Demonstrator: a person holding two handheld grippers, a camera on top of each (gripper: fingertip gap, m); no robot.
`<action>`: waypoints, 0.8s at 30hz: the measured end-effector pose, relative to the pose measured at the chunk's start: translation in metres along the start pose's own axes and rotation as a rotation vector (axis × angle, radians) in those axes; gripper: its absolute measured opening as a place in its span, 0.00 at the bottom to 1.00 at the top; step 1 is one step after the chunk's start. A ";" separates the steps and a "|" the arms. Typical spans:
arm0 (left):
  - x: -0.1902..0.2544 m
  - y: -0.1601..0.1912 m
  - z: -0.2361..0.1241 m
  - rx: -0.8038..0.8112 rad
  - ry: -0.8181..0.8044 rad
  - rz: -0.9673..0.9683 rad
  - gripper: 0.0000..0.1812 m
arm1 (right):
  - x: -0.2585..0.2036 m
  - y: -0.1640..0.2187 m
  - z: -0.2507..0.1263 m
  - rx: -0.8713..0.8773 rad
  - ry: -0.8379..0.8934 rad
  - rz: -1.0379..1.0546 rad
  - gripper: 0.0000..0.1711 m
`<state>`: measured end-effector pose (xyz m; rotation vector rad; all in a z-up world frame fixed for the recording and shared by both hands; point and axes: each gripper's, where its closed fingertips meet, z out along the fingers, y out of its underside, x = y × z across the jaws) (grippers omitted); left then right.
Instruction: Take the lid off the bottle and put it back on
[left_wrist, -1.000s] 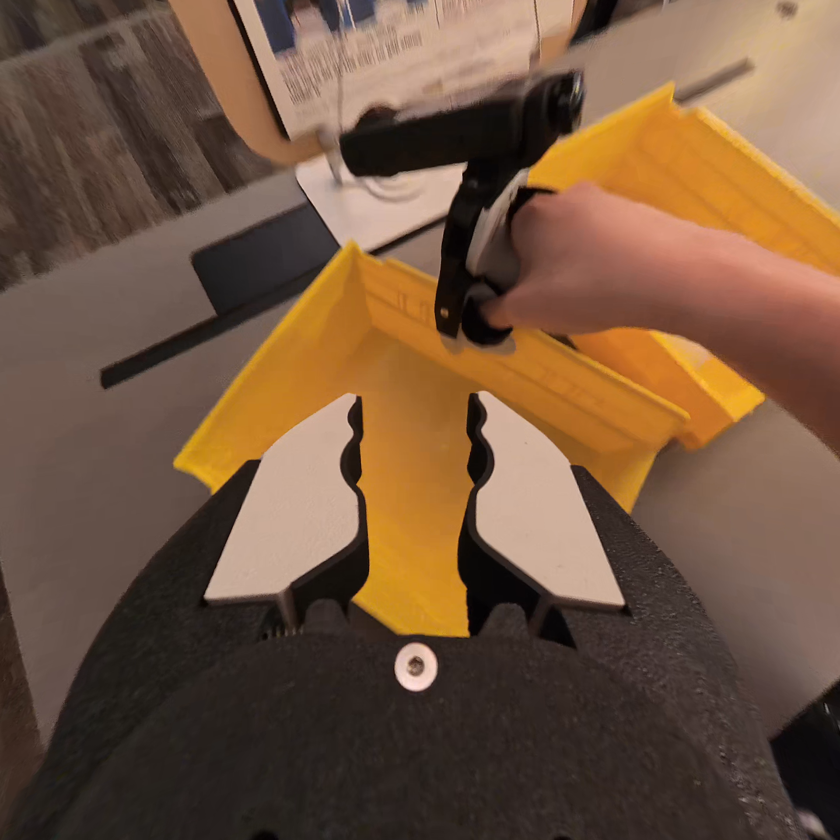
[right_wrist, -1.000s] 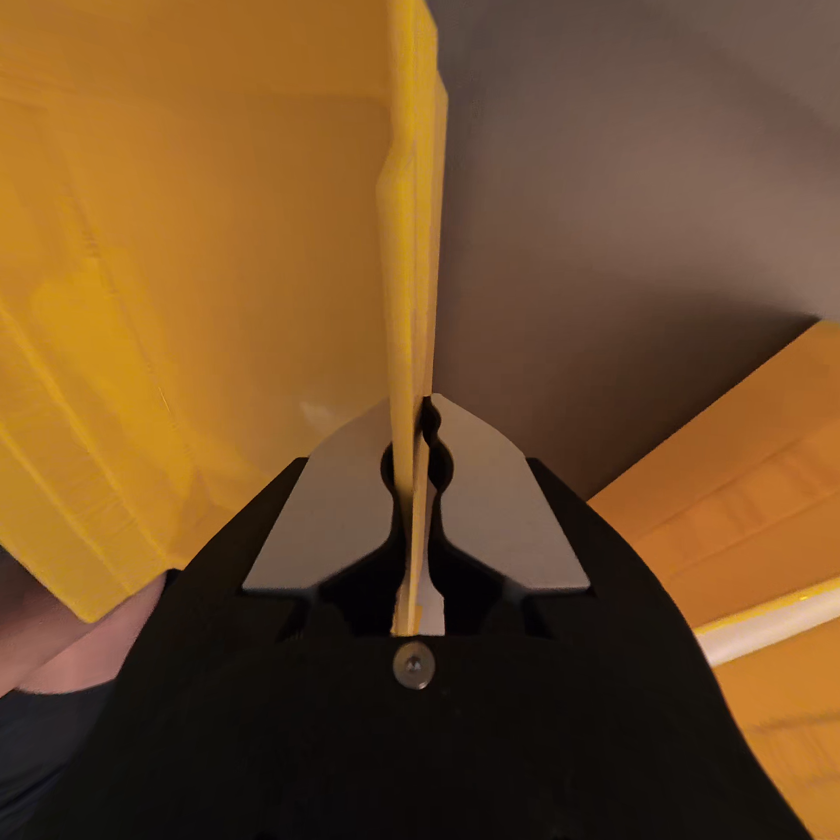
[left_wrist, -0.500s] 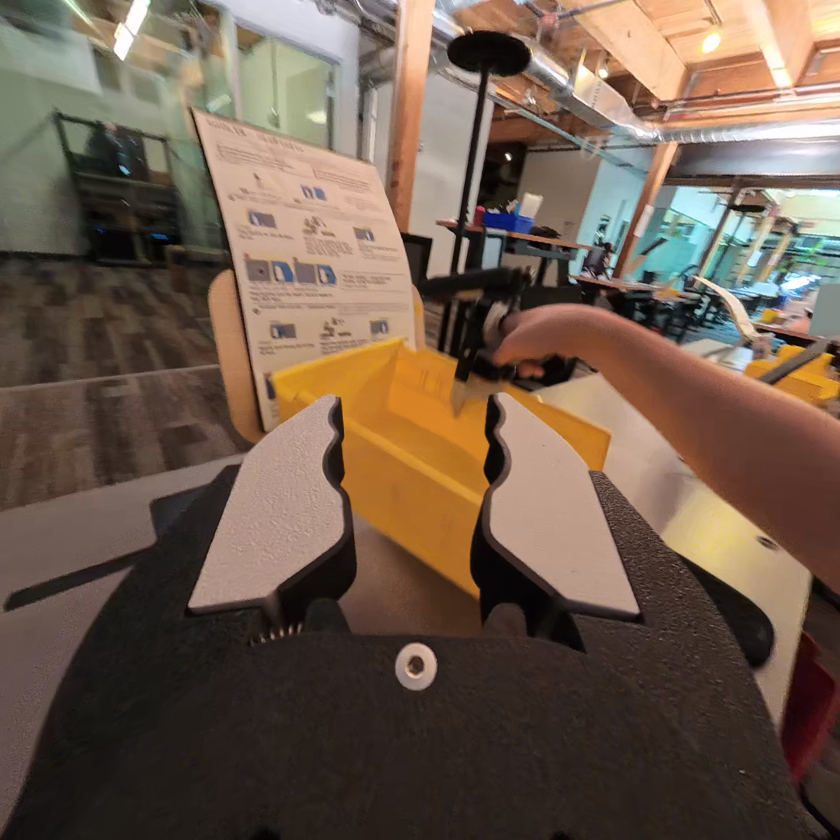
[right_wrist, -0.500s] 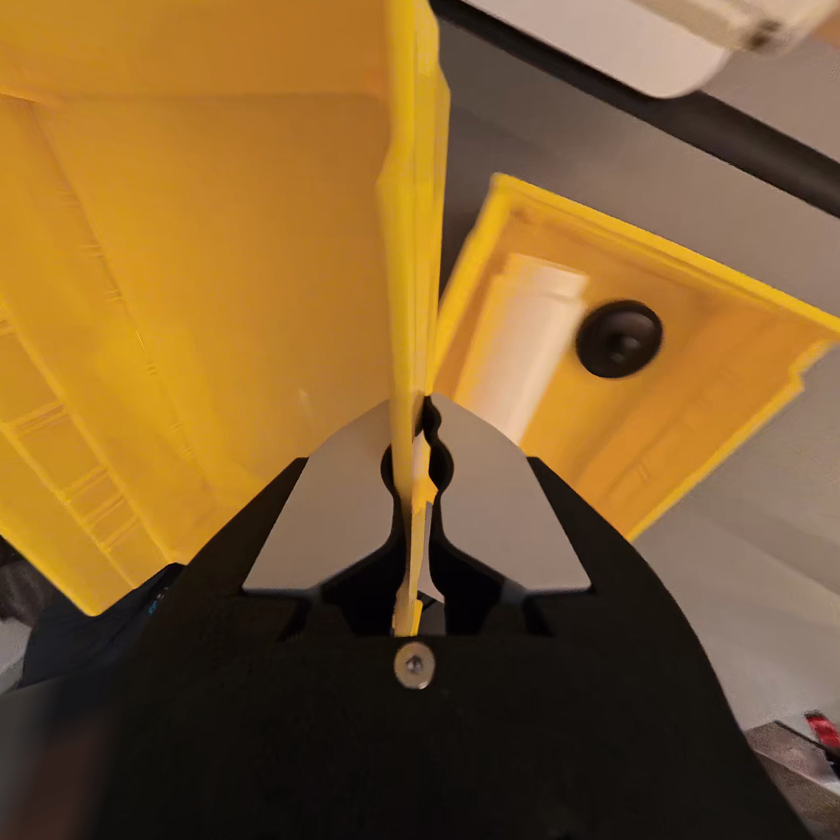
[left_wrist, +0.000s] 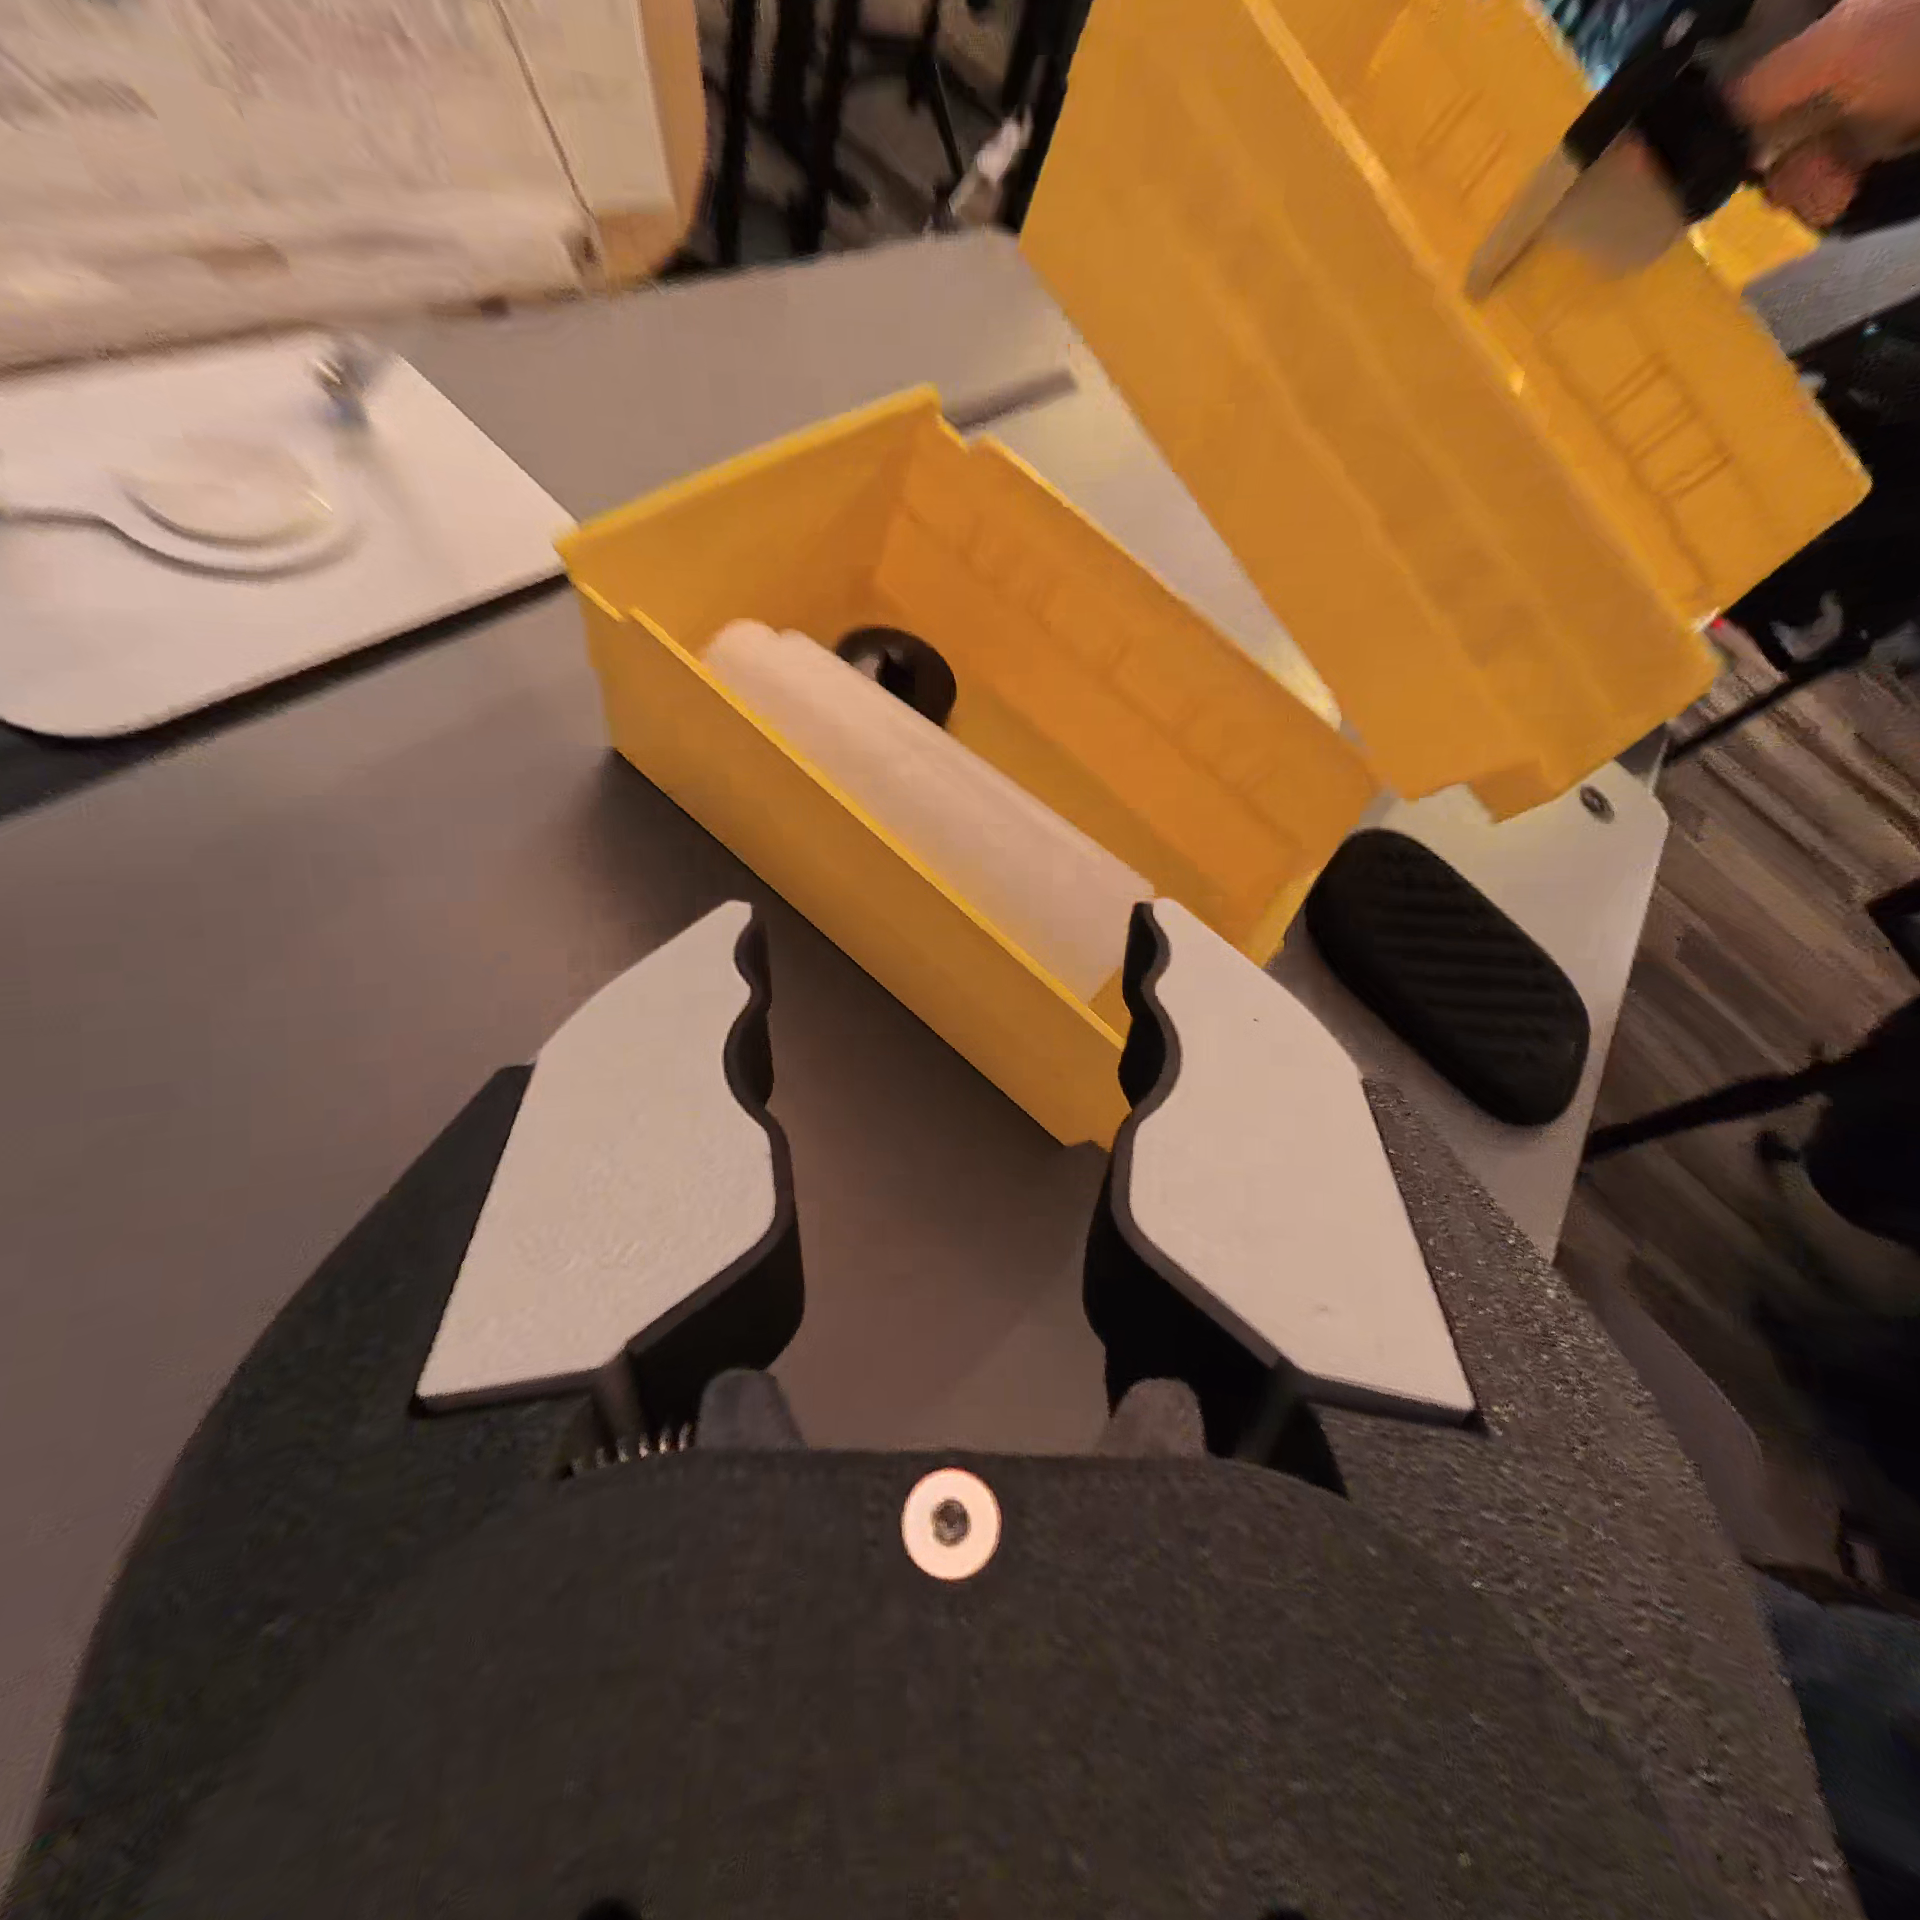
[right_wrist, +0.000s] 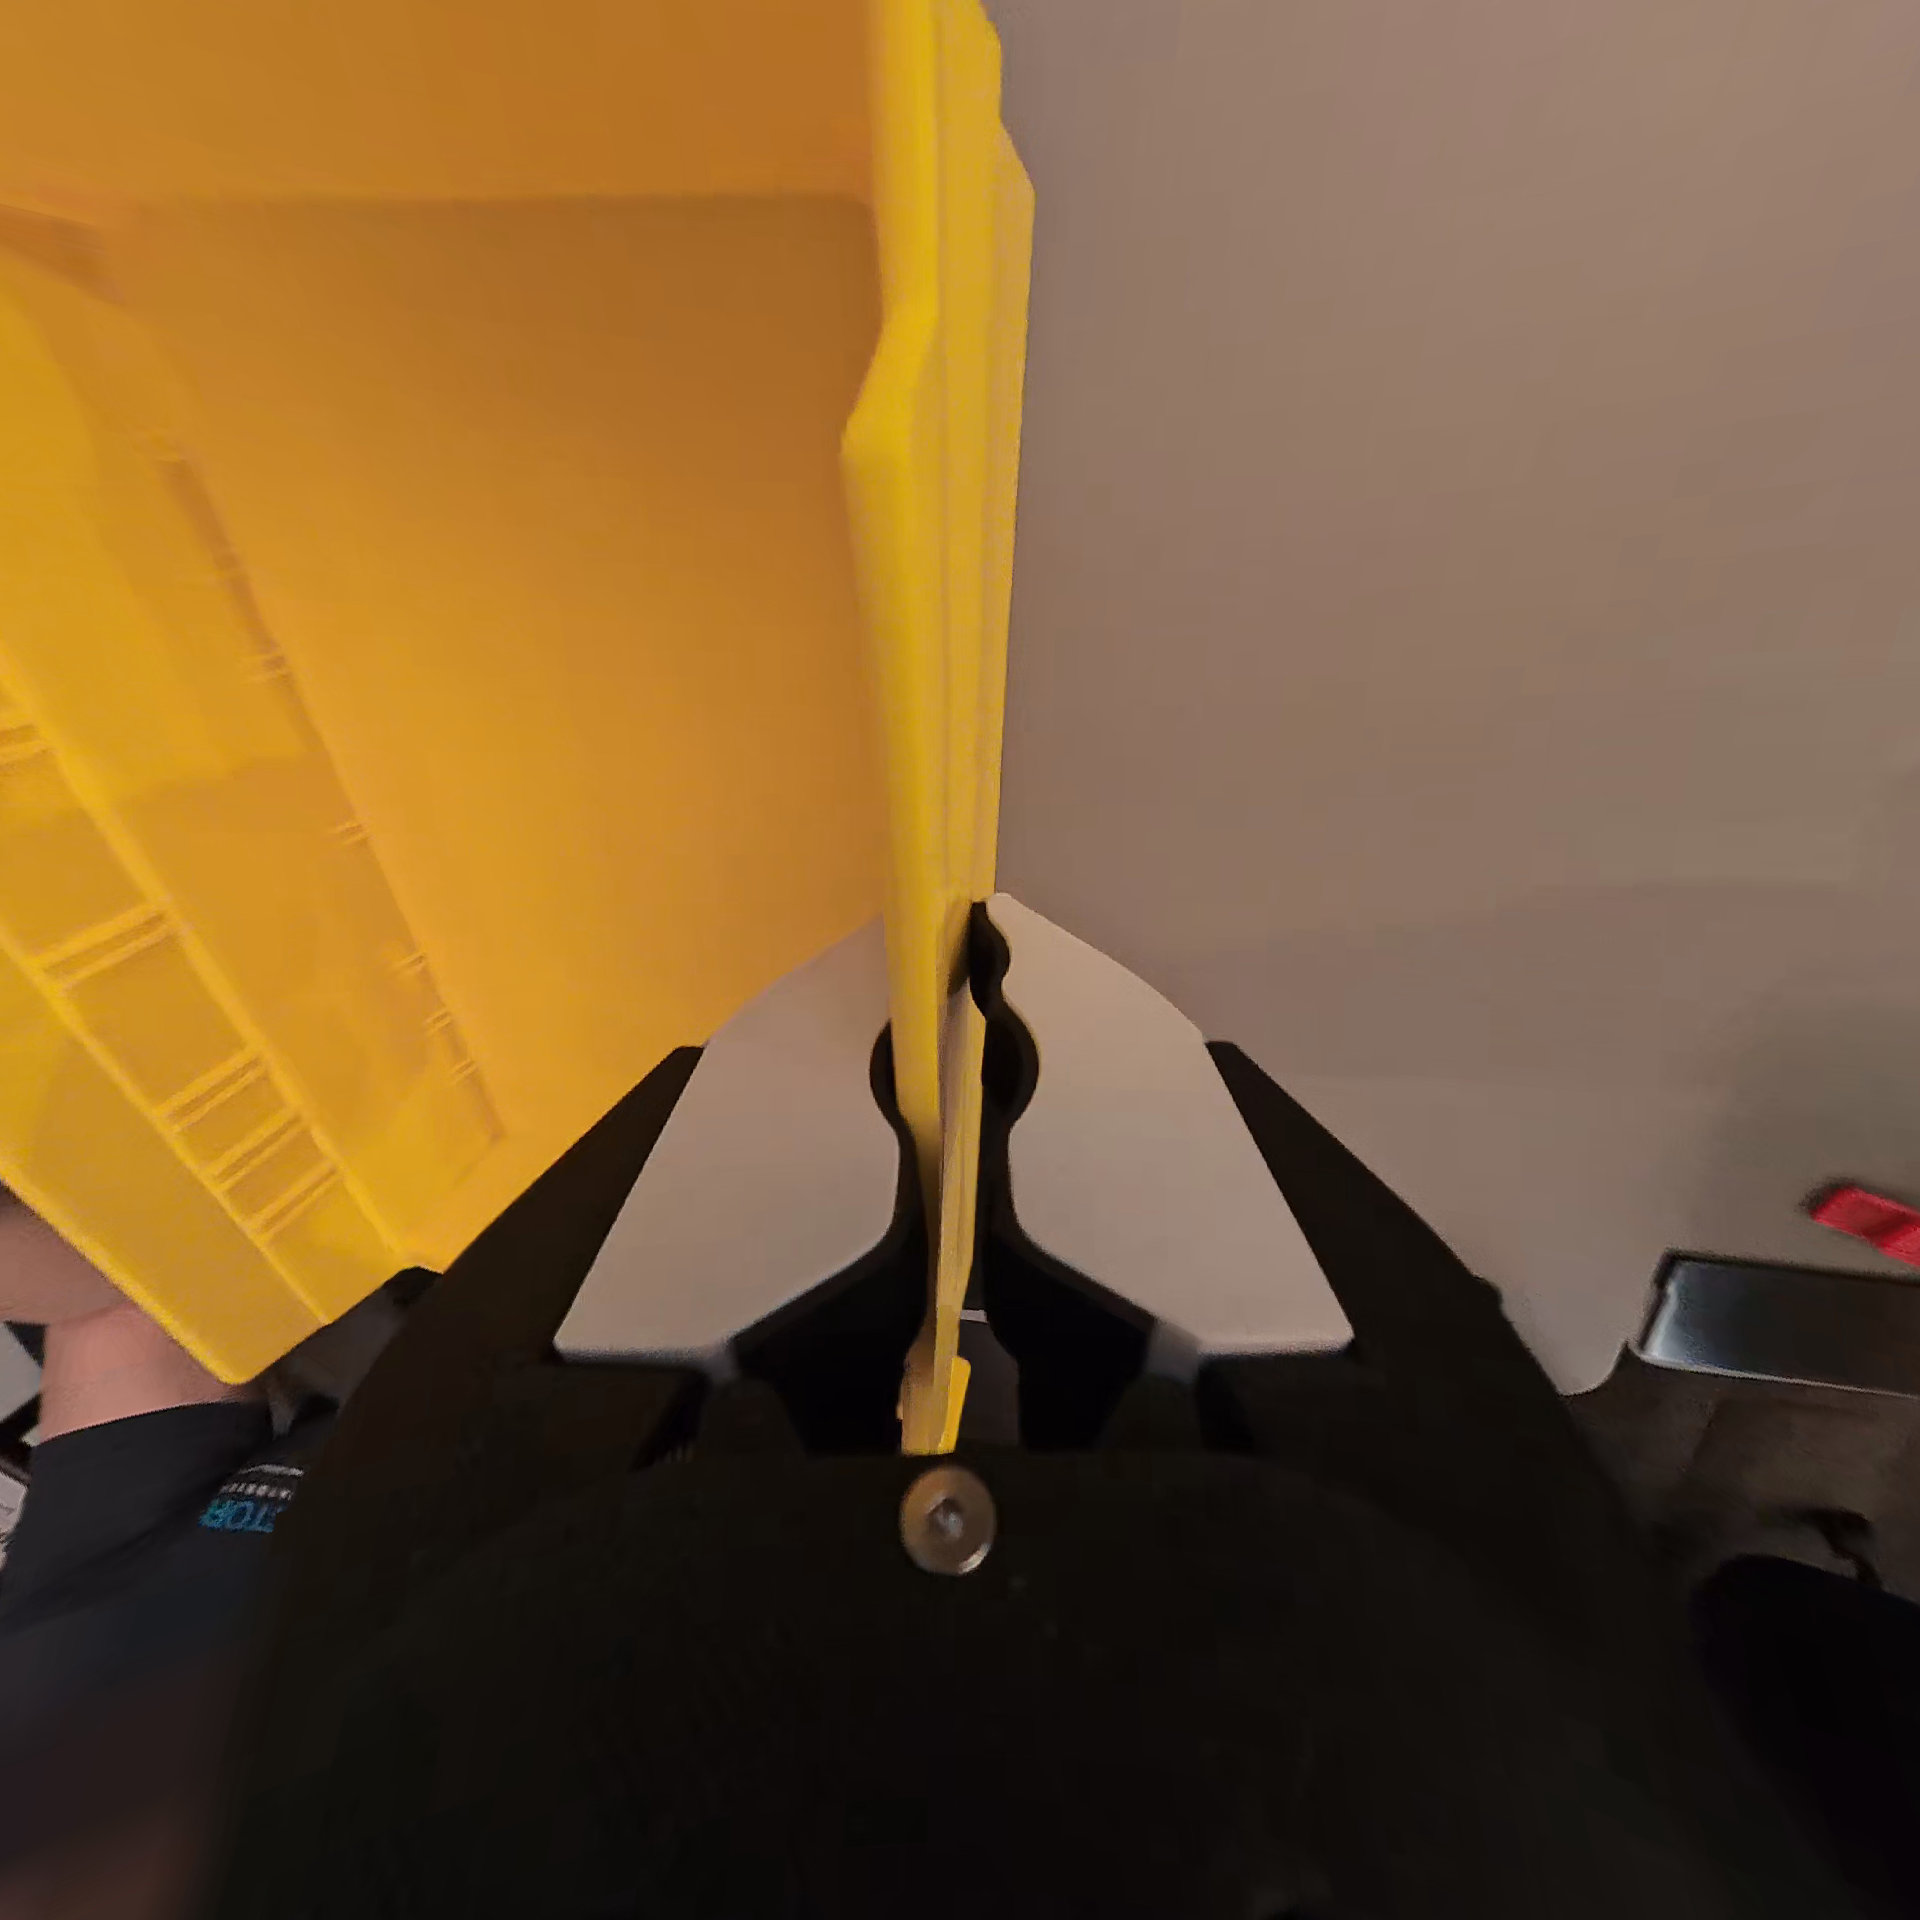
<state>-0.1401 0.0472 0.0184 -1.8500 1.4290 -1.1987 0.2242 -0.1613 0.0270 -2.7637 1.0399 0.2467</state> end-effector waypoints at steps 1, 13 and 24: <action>0.002 0.008 0.014 -0.034 0.022 -0.010 0.36 | 0.015 0.004 0.003 -0.003 -0.002 0.007 0.04; -0.007 0.054 0.093 -0.266 0.042 -0.161 0.34 | 0.113 0.017 0.084 -0.067 -0.008 0.003 0.04; -0.013 0.080 0.113 -0.686 -0.029 -0.164 0.30 | 0.064 0.002 0.124 -0.139 -0.017 -0.063 0.04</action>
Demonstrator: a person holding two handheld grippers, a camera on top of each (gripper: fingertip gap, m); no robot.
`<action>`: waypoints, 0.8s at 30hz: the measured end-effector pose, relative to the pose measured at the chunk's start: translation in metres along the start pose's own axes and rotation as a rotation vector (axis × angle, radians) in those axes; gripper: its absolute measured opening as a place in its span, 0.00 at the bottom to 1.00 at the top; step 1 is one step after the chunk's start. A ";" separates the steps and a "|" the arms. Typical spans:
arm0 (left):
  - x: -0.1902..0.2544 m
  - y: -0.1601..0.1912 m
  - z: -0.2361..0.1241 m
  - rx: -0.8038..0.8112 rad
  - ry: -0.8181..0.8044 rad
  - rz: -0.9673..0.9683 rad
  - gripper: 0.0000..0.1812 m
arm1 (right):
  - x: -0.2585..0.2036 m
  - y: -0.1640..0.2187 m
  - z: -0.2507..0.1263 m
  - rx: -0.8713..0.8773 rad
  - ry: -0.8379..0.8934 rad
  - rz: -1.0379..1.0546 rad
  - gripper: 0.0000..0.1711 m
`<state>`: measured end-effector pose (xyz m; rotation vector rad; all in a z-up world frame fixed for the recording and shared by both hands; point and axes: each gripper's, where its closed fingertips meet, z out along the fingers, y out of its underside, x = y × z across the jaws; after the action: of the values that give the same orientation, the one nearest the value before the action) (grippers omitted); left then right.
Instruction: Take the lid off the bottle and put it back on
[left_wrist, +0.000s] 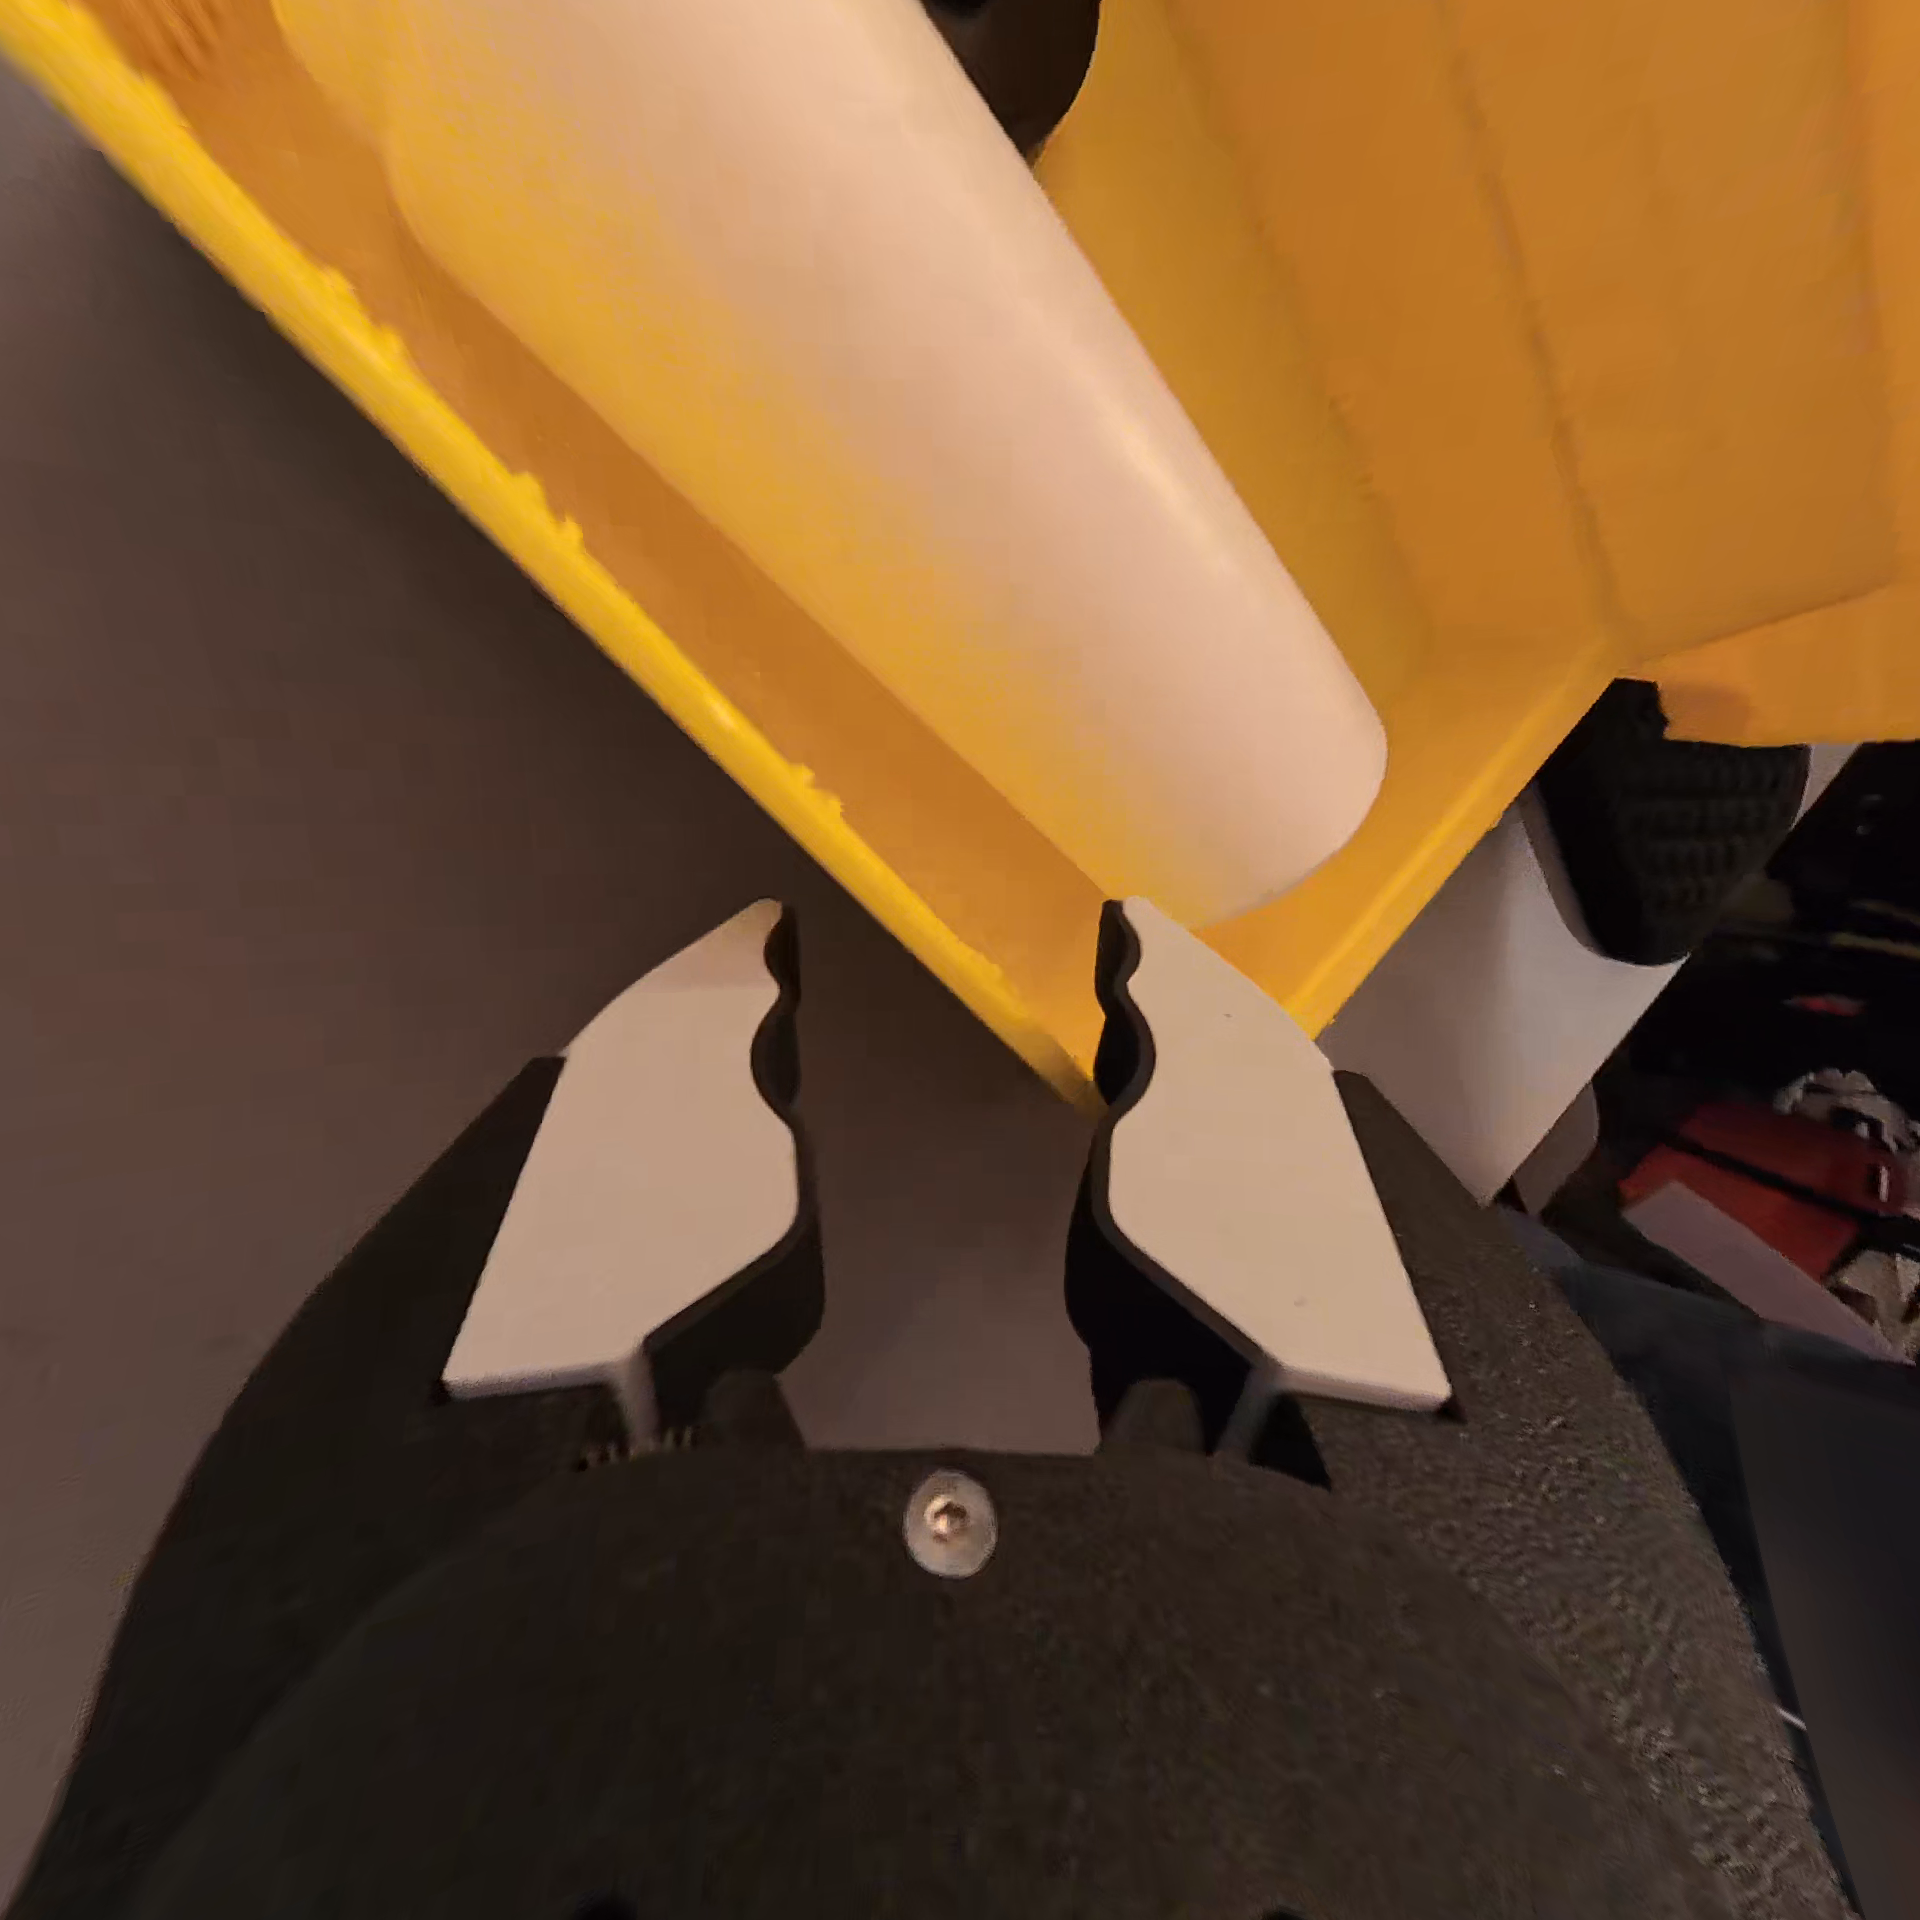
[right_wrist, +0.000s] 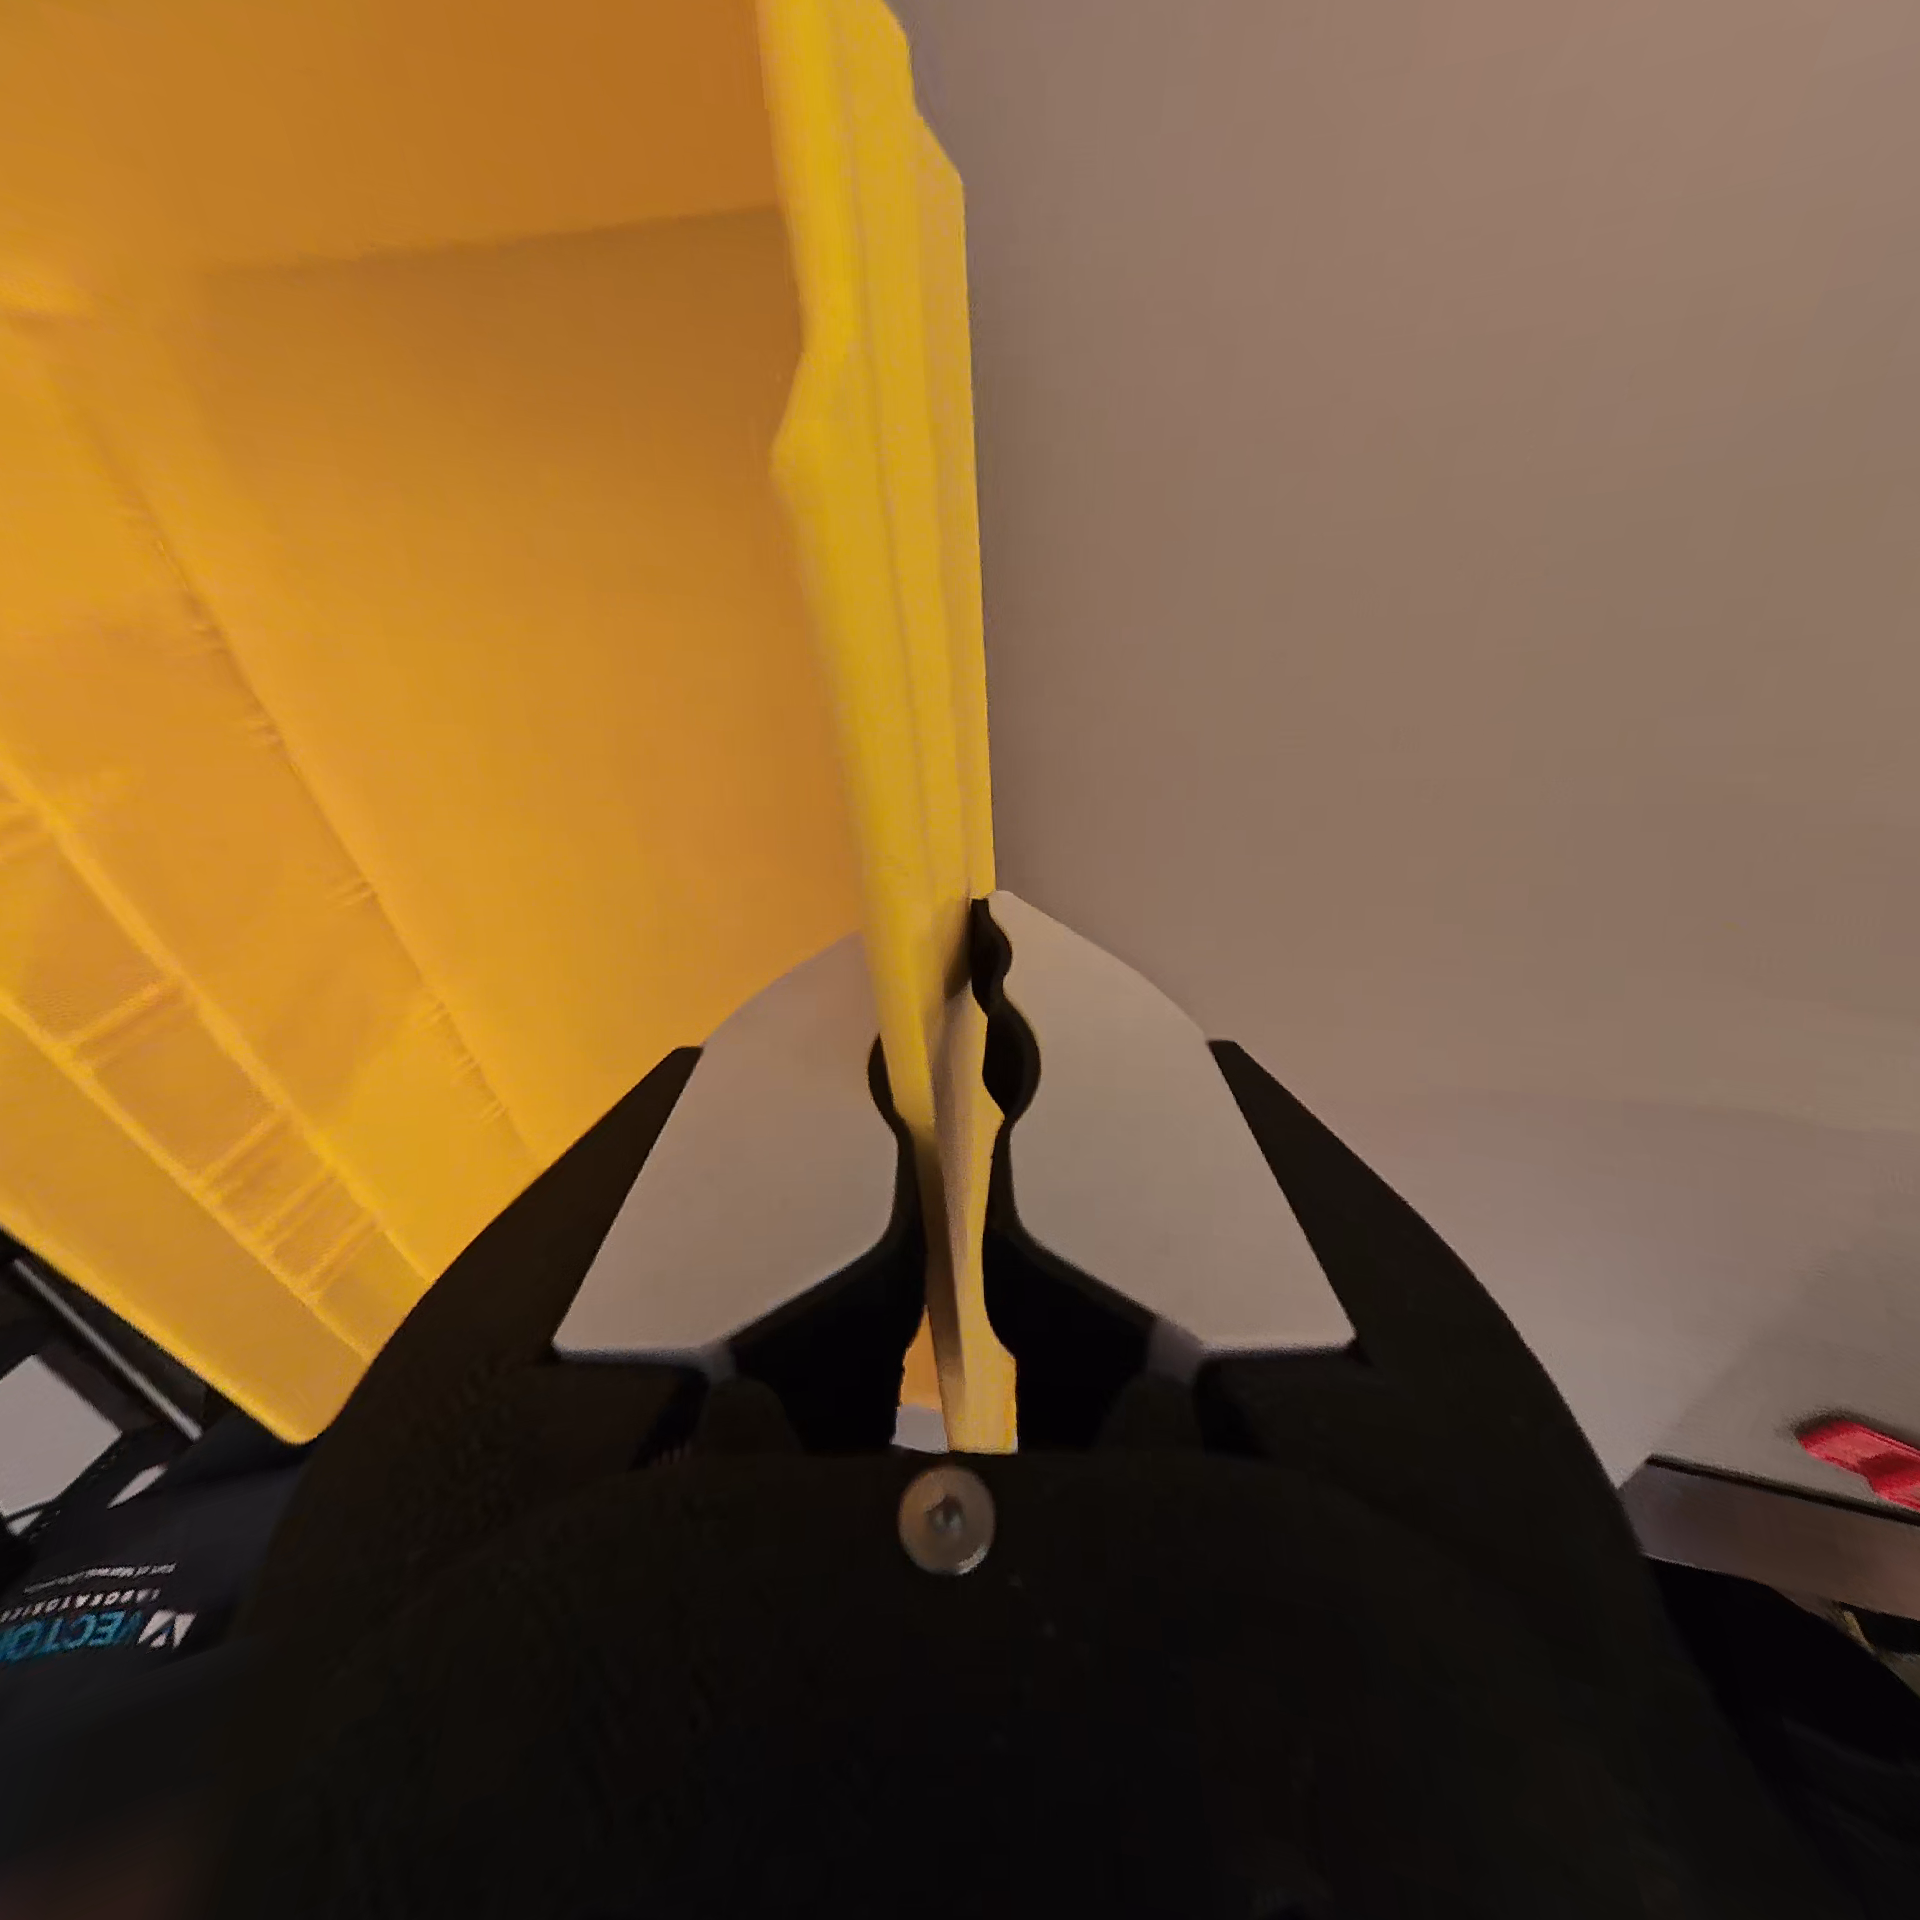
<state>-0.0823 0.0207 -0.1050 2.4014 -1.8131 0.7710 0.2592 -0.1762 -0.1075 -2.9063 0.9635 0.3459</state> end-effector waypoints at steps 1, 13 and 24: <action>-0.002 0.001 -0.002 -0.021 0.000 -0.004 0.27 | -0.006 0.000 0.003 -0.008 -0.007 -0.004 0.04; -0.083 0.017 -0.046 -0.205 -0.194 -0.142 0.03 | -0.034 -0.006 0.039 -0.046 -0.045 0.018 0.04; -0.173 0.065 -0.104 -0.084 -0.227 -0.332 0.02 | -0.043 -0.013 0.042 -0.023 -0.034 -0.010 0.03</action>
<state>-0.2135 0.1877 -0.1009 2.7227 -1.4117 0.3980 0.2257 -0.1352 -0.1382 -2.9149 0.9457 0.4069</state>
